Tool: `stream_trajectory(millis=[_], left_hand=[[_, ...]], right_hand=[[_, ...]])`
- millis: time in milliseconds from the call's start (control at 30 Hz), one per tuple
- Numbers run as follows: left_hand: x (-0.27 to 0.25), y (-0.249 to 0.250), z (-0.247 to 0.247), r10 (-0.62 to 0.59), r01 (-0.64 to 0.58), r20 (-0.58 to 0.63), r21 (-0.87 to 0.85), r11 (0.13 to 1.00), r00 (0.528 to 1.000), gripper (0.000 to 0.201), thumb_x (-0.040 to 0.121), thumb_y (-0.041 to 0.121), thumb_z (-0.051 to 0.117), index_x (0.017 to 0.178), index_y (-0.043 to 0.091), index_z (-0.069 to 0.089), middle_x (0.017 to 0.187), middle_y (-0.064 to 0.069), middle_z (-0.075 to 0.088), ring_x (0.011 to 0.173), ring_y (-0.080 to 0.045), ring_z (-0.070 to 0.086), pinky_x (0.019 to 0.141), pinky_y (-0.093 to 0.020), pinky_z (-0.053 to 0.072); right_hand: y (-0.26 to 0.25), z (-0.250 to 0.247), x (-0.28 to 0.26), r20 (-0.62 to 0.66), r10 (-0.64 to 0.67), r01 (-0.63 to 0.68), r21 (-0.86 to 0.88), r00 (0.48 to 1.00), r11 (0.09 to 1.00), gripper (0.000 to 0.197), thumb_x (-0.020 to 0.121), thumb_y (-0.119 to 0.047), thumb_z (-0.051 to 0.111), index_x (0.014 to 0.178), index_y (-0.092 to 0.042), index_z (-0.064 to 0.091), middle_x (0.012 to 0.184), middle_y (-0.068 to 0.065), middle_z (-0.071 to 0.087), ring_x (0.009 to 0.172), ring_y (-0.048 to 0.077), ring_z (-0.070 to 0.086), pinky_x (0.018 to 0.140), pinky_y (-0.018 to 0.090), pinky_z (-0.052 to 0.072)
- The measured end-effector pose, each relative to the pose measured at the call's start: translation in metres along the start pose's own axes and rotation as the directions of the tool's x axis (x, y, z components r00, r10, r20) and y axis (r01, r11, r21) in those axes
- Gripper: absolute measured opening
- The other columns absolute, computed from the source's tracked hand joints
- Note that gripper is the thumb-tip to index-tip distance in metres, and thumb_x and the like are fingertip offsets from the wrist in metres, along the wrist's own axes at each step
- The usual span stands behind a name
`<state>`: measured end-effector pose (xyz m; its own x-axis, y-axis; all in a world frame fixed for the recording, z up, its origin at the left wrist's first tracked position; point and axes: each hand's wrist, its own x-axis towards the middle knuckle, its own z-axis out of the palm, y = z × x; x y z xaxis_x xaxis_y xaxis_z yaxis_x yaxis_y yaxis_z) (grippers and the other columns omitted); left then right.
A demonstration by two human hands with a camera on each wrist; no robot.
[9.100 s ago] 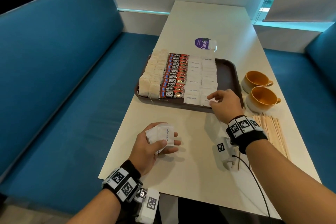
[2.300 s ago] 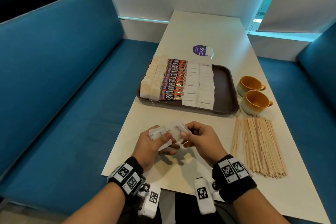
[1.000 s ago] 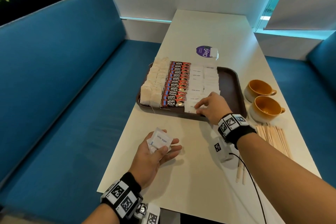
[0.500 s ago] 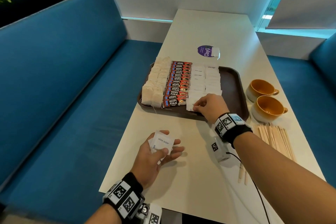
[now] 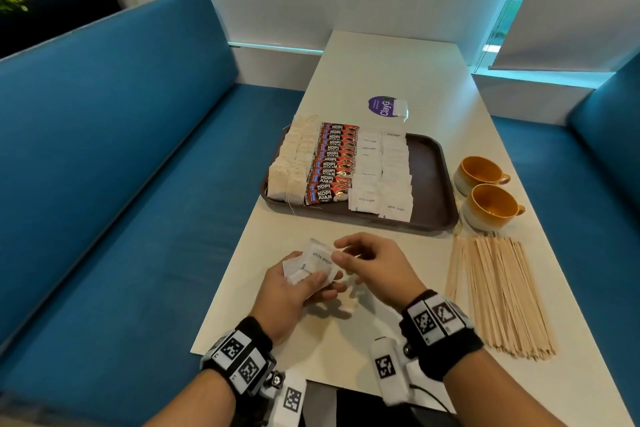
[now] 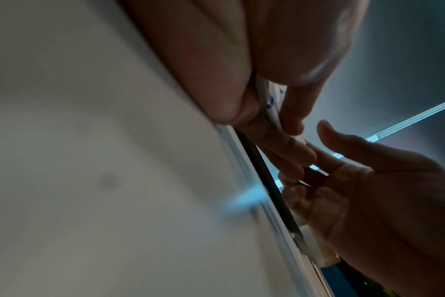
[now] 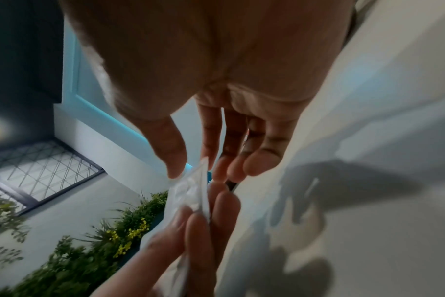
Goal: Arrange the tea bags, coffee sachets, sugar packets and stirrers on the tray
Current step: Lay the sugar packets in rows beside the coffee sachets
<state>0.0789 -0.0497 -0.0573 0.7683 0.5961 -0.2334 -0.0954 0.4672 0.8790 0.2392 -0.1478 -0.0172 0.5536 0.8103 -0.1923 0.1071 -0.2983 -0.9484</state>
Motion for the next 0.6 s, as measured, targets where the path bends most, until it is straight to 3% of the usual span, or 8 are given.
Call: stream_trajectory(millis=[100,200,300,433,600], left_hand=[[-0.002,0.0,0.001,-0.003,0.003,0.008,-0.016,1.0,1.0,0.034,0.089,0.002,0.071,0.121,-0.005,0.063,0.11,-0.031,0.072,0.095,-0.051,0.071,0.078,-0.039,0.064],[-0.004,0.002,0.005,-0.021,0.022,-0.024,0.029,0.999,0.999,0.039,0.084,0.013,0.077,0.116,-0.006,0.068,0.103,-0.029,0.074,0.087,-0.045,0.074,0.069,-0.039,0.064],[-0.004,0.003,0.005,-0.034,0.034,-0.044,0.007,0.999,0.998,0.037,0.089,0.021,0.072,0.108,-0.01,0.069,0.099,-0.029,0.073,0.081,-0.041,0.073,0.059,-0.035,0.062],[-0.003,0.002,0.003,-0.042,0.04,-0.035,-0.055,0.998,0.998,0.03,0.09,0.021,0.071,0.102,-0.006,0.072,0.095,-0.031,0.071,0.078,-0.04,0.069,0.059,-0.035,0.062],[-0.003,-0.002,0.0,-0.031,0.033,-0.042,0.064,0.997,0.999,0.027,0.08,0.011,0.079,0.097,-0.008,0.072,0.082,-0.028,0.068,0.066,-0.034,0.066,0.059,-0.034,0.059]], right_hand=[[0.006,0.007,-0.016,-0.003,-0.003,0.004,0.096,1.0,0.995,0.011,0.087,-0.013,0.078,0.098,-0.009,0.077,0.086,0.01,0.077,0.069,0.01,0.068,0.061,0.02,0.053],[0.015,0.006,-0.024,-0.055,0.018,-0.005,0.226,0.998,0.974,0.009,0.09,-0.007,0.074,0.097,-0.002,0.075,0.087,0.018,0.075,0.072,0.019,0.067,0.064,0.029,0.054],[0.018,-0.001,-0.028,-0.1,0.045,-0.005,0.375,0.994,0.927,0.007,0.093,0.001,0.066,0.096,0.002,0.072,0.084,0.019,0.071,0.073,0.027,0.064,0.065,0.036,0.055],[0.016,-0.008,-0.03,-0.14,-0.001,0.038,0.267,0.99,0.963,0.009,0.09,0.001,0.07,0.097,-0.004,0.073,0.077,0.016,0.068,0.062,0.027,0.064,0.058,0.033,0.058],[0.018,-0.003,-0.032,-0.175,-0.059,0.093,0.194,0.983,0.977,0.021,0.086,0.002,0.076,0.093,-0.005,0.057,0.067,0.01,0.061,0.055,0.023,0.061,0.057,0.039,0.06]])
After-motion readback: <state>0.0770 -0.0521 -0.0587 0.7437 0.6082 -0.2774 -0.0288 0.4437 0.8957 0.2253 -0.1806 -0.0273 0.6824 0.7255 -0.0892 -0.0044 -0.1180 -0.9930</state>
